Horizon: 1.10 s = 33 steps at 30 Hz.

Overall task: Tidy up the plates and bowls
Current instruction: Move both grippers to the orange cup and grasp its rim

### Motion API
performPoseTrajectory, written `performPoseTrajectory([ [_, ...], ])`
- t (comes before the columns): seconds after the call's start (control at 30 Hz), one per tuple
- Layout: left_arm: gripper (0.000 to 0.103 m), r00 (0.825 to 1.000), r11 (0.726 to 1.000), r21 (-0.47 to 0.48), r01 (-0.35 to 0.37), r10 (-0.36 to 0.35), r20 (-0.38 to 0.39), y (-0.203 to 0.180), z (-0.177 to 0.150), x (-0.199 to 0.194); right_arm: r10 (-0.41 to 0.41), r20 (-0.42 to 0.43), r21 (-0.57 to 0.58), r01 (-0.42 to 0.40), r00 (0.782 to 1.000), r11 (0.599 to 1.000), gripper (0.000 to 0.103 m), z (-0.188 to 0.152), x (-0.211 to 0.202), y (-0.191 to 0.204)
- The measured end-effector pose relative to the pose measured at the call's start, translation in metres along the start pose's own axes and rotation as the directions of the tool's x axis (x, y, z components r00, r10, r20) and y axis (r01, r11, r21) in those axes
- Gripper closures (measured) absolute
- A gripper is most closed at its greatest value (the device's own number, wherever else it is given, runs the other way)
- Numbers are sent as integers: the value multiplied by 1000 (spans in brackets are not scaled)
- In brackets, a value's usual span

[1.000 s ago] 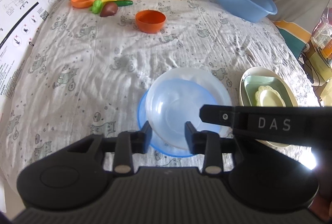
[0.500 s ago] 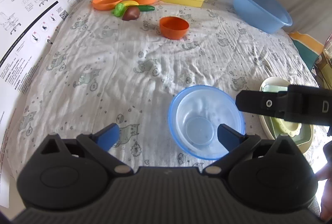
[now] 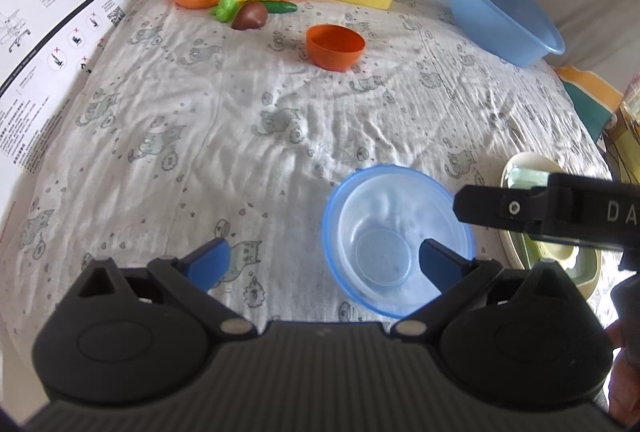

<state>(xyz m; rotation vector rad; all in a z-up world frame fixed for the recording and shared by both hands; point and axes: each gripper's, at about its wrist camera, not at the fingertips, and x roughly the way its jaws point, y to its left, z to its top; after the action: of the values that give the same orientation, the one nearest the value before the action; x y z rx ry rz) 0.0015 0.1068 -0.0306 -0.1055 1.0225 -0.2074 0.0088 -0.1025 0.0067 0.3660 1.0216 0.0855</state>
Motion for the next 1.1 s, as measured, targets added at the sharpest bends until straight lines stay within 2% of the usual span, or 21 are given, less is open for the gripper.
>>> performPoseTrajectory([
  [0.23, 0, 1000, 999, -35, 2, -1, 12, 10, 14, 5, -22, 2, 23, 21, 1000, 999, 0, 11, 6, -4],
  [0.43, 0, 999, 1000, -24, -4, 5, 34, 17, 36, 14, -49, 19, 55, 48, 999, 997, 0, 33, 10, -11],
  [0.77, 0, 994, 1000, -13, -28, 29, 102, 26, 109, 38, -39, -3, 92, 39, 999, 995, 0, 95, 49, -13],
  [0.93, 0, 994, 998, -35, -55, 58, 98, 33, 141, 64, -22, -4, 82, 22, 1000, 996, 0, 130, 74, 0],
  [1.0, 1, 993, 997, -35, -68, 71, 91, 34, 151, 76, -10, -7, 85, 10, 1000, 996, 5, 142, 85, 4],
  [1.1, 12, 994, 996, -40, -75, 77, 72, 34, 163, 93, 4, -16, 98, -3, 1000, 995, 14, 158, 102, 11],
])
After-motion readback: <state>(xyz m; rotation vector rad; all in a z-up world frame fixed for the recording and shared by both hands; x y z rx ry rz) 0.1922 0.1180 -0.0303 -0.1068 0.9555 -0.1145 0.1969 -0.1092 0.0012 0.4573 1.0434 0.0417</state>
